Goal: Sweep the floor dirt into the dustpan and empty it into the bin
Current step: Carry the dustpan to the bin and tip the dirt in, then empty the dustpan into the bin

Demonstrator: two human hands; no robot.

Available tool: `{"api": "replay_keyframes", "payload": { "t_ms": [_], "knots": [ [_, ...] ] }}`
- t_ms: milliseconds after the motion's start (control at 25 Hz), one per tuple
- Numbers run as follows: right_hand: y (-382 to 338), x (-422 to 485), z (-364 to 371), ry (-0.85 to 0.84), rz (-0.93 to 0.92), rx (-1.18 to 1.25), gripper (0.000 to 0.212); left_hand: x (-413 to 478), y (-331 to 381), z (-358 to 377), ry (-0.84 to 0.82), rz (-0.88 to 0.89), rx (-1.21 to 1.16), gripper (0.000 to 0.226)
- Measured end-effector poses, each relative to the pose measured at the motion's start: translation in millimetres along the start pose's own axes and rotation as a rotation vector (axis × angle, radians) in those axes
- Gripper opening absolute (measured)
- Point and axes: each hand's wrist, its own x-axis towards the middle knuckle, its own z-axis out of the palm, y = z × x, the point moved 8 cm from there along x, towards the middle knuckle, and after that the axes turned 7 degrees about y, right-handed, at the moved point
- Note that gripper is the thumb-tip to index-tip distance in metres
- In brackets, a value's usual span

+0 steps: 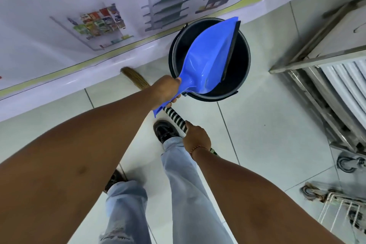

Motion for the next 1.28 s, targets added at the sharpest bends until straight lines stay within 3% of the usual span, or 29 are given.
{"api": "replay_keyframes", "payload": {
  "t_ms": [80, 160, 280, 400, 560, 800, 1040, 1280],
  "knots": [
    [-3, 0, -2, -0.001, -0.008, -0.007, 0.054, 0, -1, -10, 0.081, 0.103, 0.146, 0.04],
    [-8, -2, -3, 0.004, -0.023, -0.023, 0.055, -4, -1, -26, 0.216, 0.361, 0.298, 0.037],
    [-16, -2, -8, 0.036, 0.003, 0.003, 0.058, -17, -32, -57, 0.315, 0.564, 0.18, 0.03],
    [-39, -9, -2, 0.071, 0.041, 0.026, 0.056, -19, -105, -106, 0.424, 0.457, 0.103, 0.04],
    [-101, -19, 16, 0.122, 0.001, 0.031, 0.051, -36, -217, -174, 0.54, 0.246, 0.059, 0.035],
    [-229, -14, 35, 0.232, -0.205, -0.182, 0.04, -87, -363, -232, 0.63, 0.043, -0.004, 0.033],
    [-364, 64, 41, 0.351, -0.626, -0.539, 0.036, -62, -431, -225, 0.649, -0.101, -0.079, 0.031],
    [-463, 157, 115, 0.284, -0.919, -0.591, 0.038, 35, -437, -178, 0.633, -0.192, -0.265, 0.035]
  ]
}}
